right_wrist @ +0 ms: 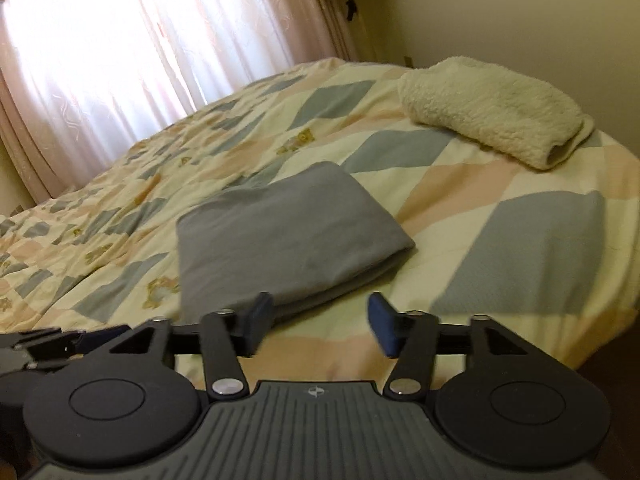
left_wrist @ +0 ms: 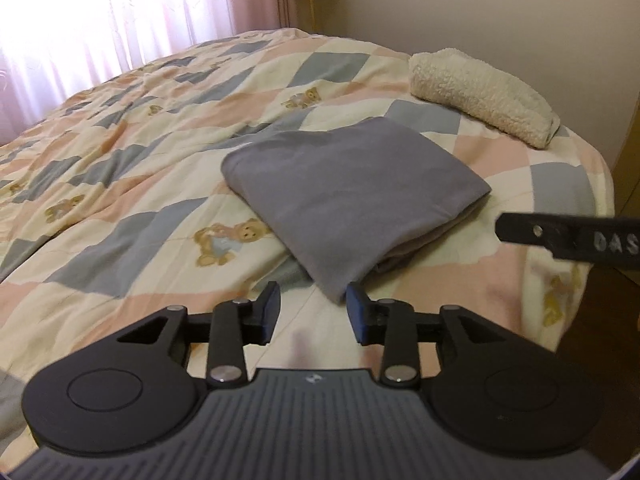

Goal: Fold clothes

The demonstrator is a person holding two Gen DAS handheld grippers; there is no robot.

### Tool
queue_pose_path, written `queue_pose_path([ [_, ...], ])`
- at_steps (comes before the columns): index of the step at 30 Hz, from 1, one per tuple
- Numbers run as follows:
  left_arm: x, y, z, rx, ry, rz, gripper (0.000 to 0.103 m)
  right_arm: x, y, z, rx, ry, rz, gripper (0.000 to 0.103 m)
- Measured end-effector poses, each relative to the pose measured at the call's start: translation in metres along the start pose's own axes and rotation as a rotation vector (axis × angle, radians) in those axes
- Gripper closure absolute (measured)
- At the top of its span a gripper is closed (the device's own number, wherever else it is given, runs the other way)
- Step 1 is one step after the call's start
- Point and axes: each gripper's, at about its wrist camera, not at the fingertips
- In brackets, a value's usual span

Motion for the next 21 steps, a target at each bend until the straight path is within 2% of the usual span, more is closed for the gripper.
queue_pose_path([
  [4,-0.014,0.000,0.029,-0.004,-0.022,0.018,0.061,-0.022,0.009,0.026,-0.008,-0.008,0.010,0.033],
  [7,-0.023,-0.002,0.049,0.003,-0.048,0.031,0.050,-0.035,0.015,0.046,-0.010,-0.017,0.012,0.024],
  [9,-0.028,-0.004,0.061,0.002,-0.056,0.040,0.039,-0.041,0.017,0.059,-0.008,-0.021,0.011,0.017],
  [13,-0.036,-0.008,0.084,0.004,-0.068,0.044,0.033,-0.048,0.025,0.084,-0.026,-0.046,0.020,0.008],
  [14,-0.038,-0.008,0.089,0.005,-0.070,0.045,0.029,-0.049,0.027,0.088,-0.032,-0.049,0.028,0.006],
  [15,-0.041,-0.009,0.094,0.006,-0.074,0.046,0.023,-0.050,0.029,0.092,-0.037,-0.052,0.036,0.005],
  [21,-0.053,-0.008,0.115,0.033,-0.095,0.056,0.010,-0.056,0.038,0.102,-0.063,-0.041,0.051,0.003],
])
Point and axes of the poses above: each gripper's, at about its wrist camera, not at the fingertips, and z roughly against the way its jaws point, y to its left, x to its top, and after that the axes turned 12 degrees about y, right-handed
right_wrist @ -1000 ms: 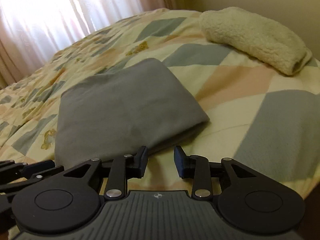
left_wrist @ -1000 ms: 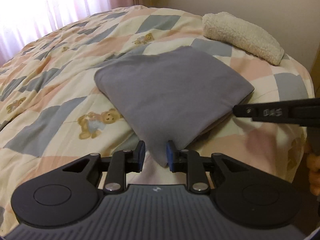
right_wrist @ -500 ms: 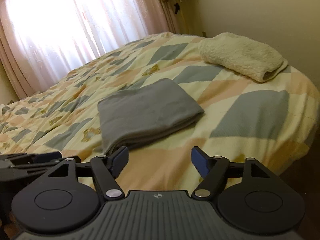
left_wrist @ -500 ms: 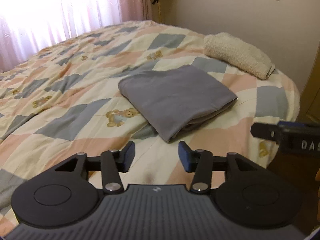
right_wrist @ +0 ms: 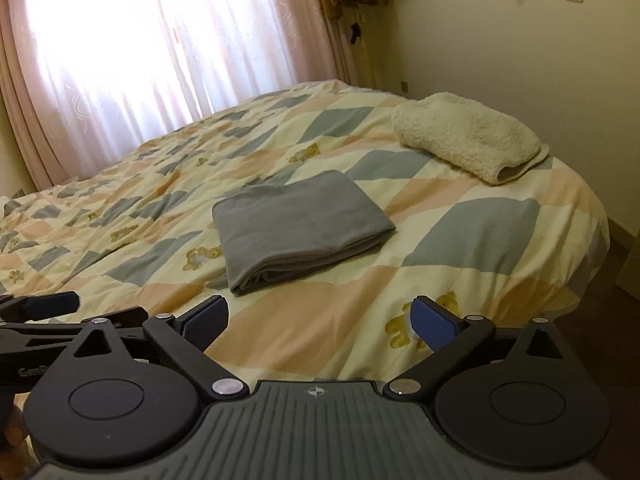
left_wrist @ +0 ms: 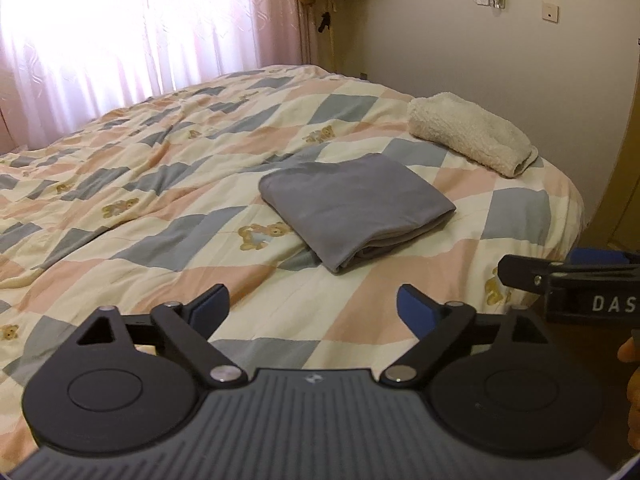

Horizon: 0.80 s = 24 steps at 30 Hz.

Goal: Fold clothes

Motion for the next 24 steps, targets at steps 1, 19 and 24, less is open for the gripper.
queue_pose_path([
  [1,-0.001,0.001,0.003,0.002,-0.003,0.001,0.008,-0.001,0.001,0.001,-0.002,0.003,-0.001,0.003],
  [19,-0.036,0.028,0.051,0.003,-0.025,0.095,0.001,-0.017,0.032,0.036,-0.078,-0.017,0.040,0.001],
  [24,-0.043,0.020,0.062,0.109,-0.048,0.062,0.000,-0.020,0.037,0.047,-0.072,-0.038,0.052,0.001],
])
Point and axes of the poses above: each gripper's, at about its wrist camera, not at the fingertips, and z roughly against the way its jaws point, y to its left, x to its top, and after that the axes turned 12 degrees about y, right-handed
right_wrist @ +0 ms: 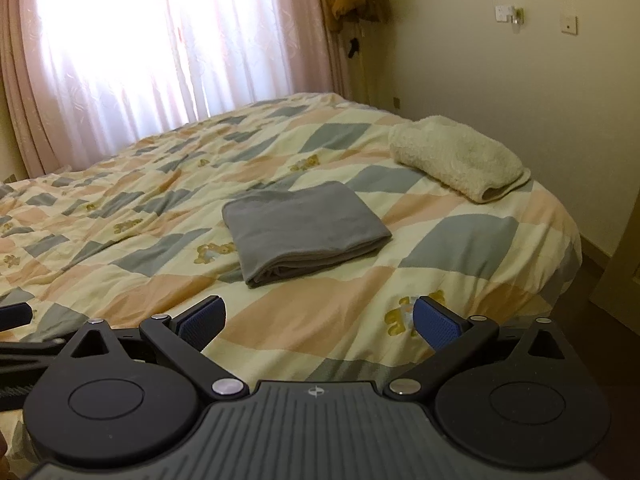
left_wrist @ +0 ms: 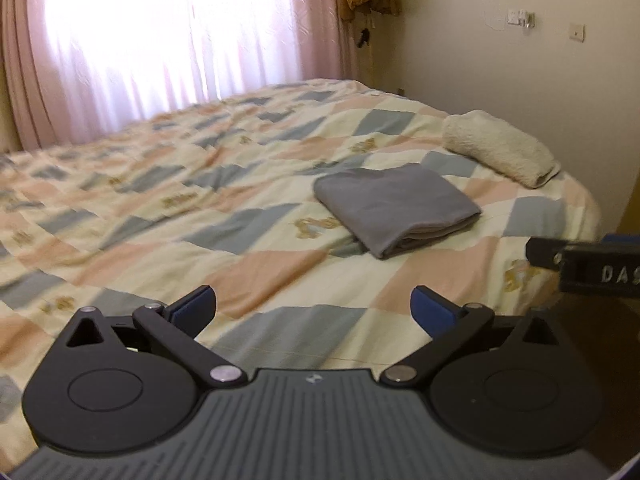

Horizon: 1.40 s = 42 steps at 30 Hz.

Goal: Fold clothes

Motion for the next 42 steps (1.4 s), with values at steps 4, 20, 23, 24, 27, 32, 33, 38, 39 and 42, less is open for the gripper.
queue_pose_path([
  [4,-0.001,0.003,0.005,-0.051,0.020,0.030,0.000,-0.001,0.002,0.005,0.007,-0.010,0.009,0.001],
  [20,0.010,-0.014,-0.018,-0.071,0.058,0.014,0.000,-0.003,-0.014,-0.014,0.008,0.026,-0.010,0.000],
  [23,0.014,-0.018,-0.029,-0.071,0.077,0.011,0.000,0.001,-0.021,-0.021,0.014,0.033,-0.020,0.001],
  [24,0.016,-0.020,-0.034,-0.070,0.085,0.008,0.001,0.003,-0.023,-0.025,0.017,0.037,-0.025,0.001],
  [27,0.022,-0.026,-0.050,-0.065,0.109,-0.003,0.001,0.007,-0.030,-0.037,0.023,0.055,-0.037,0.001],
  [32,0.037,-0.036,-0.082,-0.056,0.153,-0.008,0.001,0.015,-0.042,-0.065,0.042,0.093,-0.040,0.001],
  [33,0.041,-0.038,-0.089,-0.054,0.160,-0.007,0.001,0.018,-0.044,-0.071,0.044,0.102,-0.040,0.000],
  [38,0.059,-0.048,-0.126,-0.057,0.203,-0.012,0.001,0.031,-0.060,-0.105,0.054,0.139,-0.035,0.001],
  [39,0.063,-0.049,-0.131,-0.065,0.210,-0.012,0.000,0.033,-0.063,-0.112,0.058,0.144,-0.033,0.001],
  [42,0.077,-0.043,-0.149,-0.126,0.241,0.012,0.000,0.042,-0.077,-0.130,0.092,0.152,-0.032,0.001],
])
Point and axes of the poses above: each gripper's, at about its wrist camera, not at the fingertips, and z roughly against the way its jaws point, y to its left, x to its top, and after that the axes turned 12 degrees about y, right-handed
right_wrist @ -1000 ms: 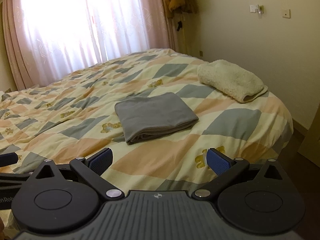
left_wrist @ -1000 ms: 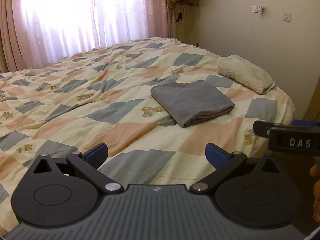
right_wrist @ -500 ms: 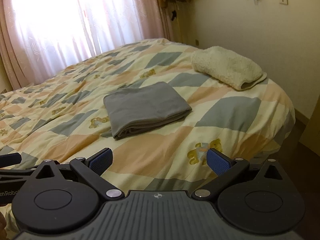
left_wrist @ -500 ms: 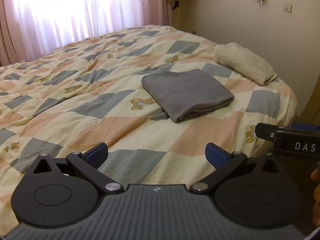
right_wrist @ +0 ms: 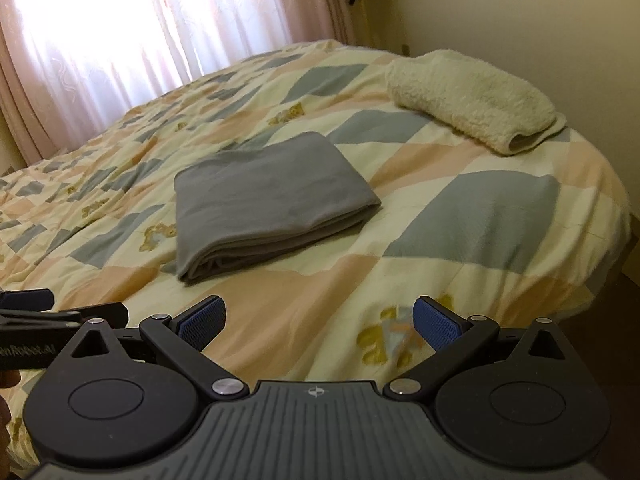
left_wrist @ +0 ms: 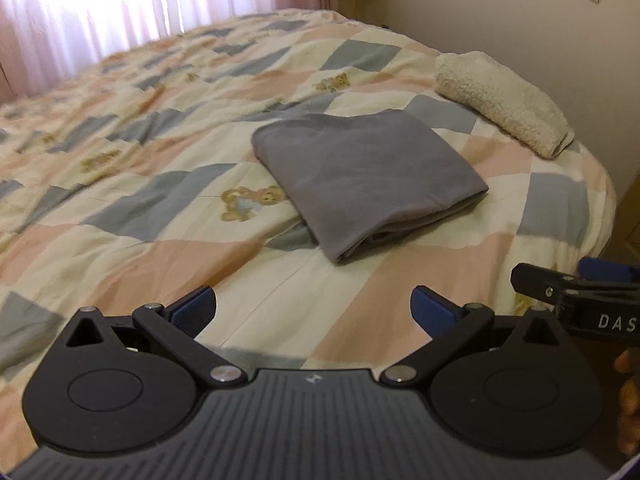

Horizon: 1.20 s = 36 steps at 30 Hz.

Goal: Fold clothes

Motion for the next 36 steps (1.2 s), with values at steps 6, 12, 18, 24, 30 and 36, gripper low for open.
queue_pose_path([
  [6,0.040,0.049,-0.030,-0.235,0.021,0.197,0.001,0.026,-0.058,-0.029,0.173,0.000,-0.041,0.003],
  [12,0.087,0.072,-0.089,-0.405,0.055,0.338,0.001,0.095,-0.108,-0.076,0.397,0.008,-0.115,0.009],
  [18,0.115,0.078,-0.143,-0.506,0.112,0.417,0.001,0.167,-0.114,-0.154,0.439,0.179,-0.088,0.016],
  [24,0.122,0.079,-0.170,-0.573,0.115,0.421,0.008,0.200,-0.104,-0.214,0.565,0.357,-0.038,0.019],
  [30,0.123,0.079,-0.176,-0.605,0.087,0.396,0.027,0.205,-0.102,-0.234,0.641,0.417,0.010,0.026],
  [36,0.121,0.076,-0.172,-0.570,0.056,0.318,0.052,0.199,-0.101,-0.241,0.707,0.410,-0.001,0.041],
])
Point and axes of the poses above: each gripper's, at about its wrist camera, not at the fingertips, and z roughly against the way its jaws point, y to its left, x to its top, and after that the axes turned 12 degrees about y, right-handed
